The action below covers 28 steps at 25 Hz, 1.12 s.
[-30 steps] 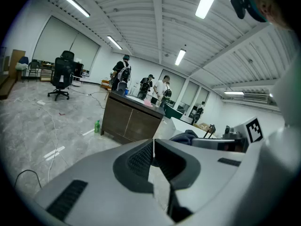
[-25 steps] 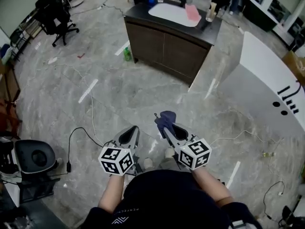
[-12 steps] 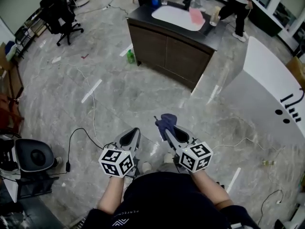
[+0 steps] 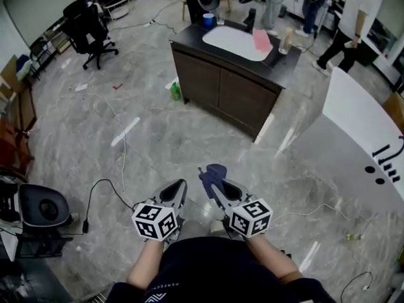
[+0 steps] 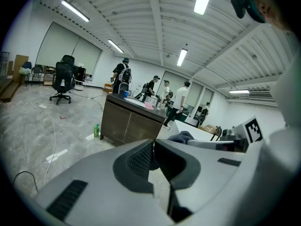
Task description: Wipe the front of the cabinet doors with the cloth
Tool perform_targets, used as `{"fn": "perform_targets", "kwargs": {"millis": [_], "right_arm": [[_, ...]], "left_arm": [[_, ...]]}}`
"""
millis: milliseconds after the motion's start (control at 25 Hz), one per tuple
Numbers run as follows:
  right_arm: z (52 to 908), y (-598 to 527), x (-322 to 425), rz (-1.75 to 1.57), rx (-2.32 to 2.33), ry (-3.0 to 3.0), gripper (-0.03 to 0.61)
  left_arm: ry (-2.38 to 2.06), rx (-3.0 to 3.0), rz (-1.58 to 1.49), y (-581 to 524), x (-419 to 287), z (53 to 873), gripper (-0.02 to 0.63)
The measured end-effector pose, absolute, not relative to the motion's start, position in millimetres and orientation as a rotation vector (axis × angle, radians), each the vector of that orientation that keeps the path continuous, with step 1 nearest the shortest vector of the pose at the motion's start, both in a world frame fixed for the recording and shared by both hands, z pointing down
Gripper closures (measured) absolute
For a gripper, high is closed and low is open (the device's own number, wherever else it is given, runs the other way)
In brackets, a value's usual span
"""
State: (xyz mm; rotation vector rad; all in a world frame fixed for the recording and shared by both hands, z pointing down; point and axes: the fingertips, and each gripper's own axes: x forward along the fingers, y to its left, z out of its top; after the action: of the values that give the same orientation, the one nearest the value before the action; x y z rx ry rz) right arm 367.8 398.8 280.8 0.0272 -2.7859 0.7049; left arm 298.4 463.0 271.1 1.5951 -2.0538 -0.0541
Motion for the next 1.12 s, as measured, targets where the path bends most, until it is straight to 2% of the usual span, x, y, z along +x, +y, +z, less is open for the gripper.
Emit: {"fn": "perform_targets", "kwargs": {"millis": [600, 840, 1120], "right_arm": [[290.1, 367.3, 341.3, 0.725, 0.046, -2.760, 0.472], [292.9, 351.1, 281.9, 0.731, 0.051, -2.753, 0.472], [287.5, 355.6, 182.6, 0.702, 0.073, -2.758, 0.472]], "left_arm": [[-2.054, 1.562, -0.046, 443.1, 258.9, 279.2, 0.597], [-2.058, 1.578, -0.065, 427.7, 204.2, 276.6, 0.597], [-2.037, 1.529, -0.101, 440.1, 100.9, 281.8, 0.597]]}}
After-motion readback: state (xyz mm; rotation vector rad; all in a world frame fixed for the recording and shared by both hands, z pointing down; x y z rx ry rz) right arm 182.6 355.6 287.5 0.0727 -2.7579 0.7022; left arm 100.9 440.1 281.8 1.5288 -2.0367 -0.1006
